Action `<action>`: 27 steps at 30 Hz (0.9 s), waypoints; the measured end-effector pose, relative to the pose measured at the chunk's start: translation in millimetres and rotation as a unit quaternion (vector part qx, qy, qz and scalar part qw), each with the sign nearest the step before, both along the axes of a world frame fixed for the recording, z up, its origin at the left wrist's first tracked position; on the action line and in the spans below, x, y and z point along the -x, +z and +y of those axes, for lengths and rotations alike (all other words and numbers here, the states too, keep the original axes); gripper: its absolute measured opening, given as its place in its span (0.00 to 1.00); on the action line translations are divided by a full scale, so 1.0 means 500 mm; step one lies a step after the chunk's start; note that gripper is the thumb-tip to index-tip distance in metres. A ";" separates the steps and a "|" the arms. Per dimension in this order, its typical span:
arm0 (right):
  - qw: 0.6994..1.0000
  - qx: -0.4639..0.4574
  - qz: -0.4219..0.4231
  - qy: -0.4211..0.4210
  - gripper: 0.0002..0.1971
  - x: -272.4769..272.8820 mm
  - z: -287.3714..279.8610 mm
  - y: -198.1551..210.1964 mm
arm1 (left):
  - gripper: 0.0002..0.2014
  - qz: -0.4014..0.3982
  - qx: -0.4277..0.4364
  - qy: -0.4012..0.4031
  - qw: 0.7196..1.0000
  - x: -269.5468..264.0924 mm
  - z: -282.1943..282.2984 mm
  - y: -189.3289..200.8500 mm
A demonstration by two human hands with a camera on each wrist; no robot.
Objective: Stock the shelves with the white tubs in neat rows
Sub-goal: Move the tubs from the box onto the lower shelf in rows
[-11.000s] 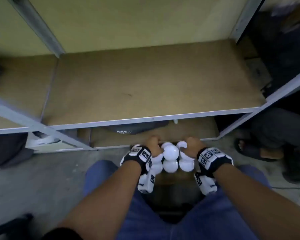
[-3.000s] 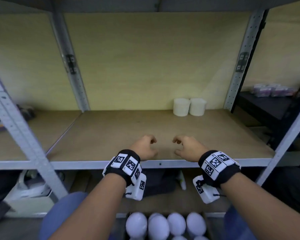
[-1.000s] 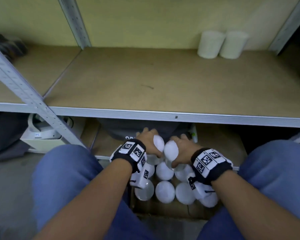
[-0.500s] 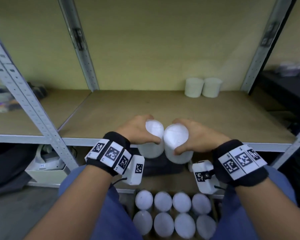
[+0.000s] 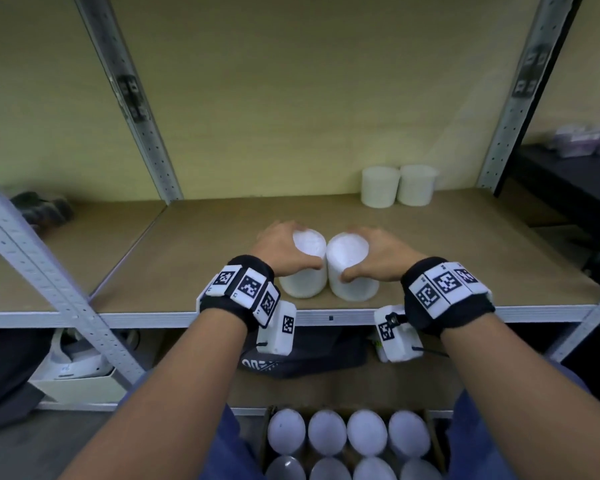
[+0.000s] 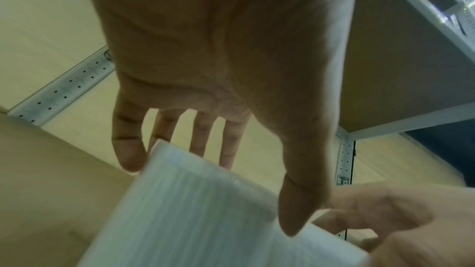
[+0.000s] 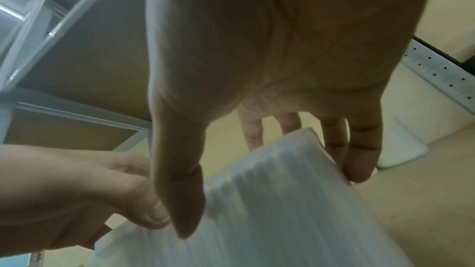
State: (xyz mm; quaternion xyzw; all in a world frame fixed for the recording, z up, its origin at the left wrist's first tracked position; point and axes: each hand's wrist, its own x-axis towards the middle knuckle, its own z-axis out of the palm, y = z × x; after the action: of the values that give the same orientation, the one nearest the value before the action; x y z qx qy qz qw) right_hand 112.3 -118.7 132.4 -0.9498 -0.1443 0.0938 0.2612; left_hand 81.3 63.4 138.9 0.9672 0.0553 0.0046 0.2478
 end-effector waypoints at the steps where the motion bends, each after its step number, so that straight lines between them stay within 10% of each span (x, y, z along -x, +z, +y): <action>1: 1.000 -0.004 0.009 -0.005 0.46 -0.005 -0.001 -0.006 | 0.38 0.009 0.000 -0.004 1.000 -0.004 -0.001 -0.006; 8: 1.000 0.019 0.006 -0.009 0.47 0.000 -0.019 -0.030 | 0.43 0.044 -0.035 -0.023 0.998 -0.001 0.005 -0.023; 14: 0.995 0.079 -0.053 -0.015 0.28 0.042 -0.024 -0.010 | 0.27 -0.043 -0.051 -0.050 0.997 0.050 -0.012 -0.023; 27: 0.992 0.081 -0.093 -0.001 0.23 0.051 -0.010 -0.003 | 0.15 -0.117 -0.036 -0.081 0.989 0.050 -0.010 -0.045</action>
State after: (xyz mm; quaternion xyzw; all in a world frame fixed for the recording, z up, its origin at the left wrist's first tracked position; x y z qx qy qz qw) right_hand 86.9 -123.8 131.0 -0.9725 -0.1592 0.0162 0.1689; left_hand 56.4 58.4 116.5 0.9697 -0.0527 0.0994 0.2168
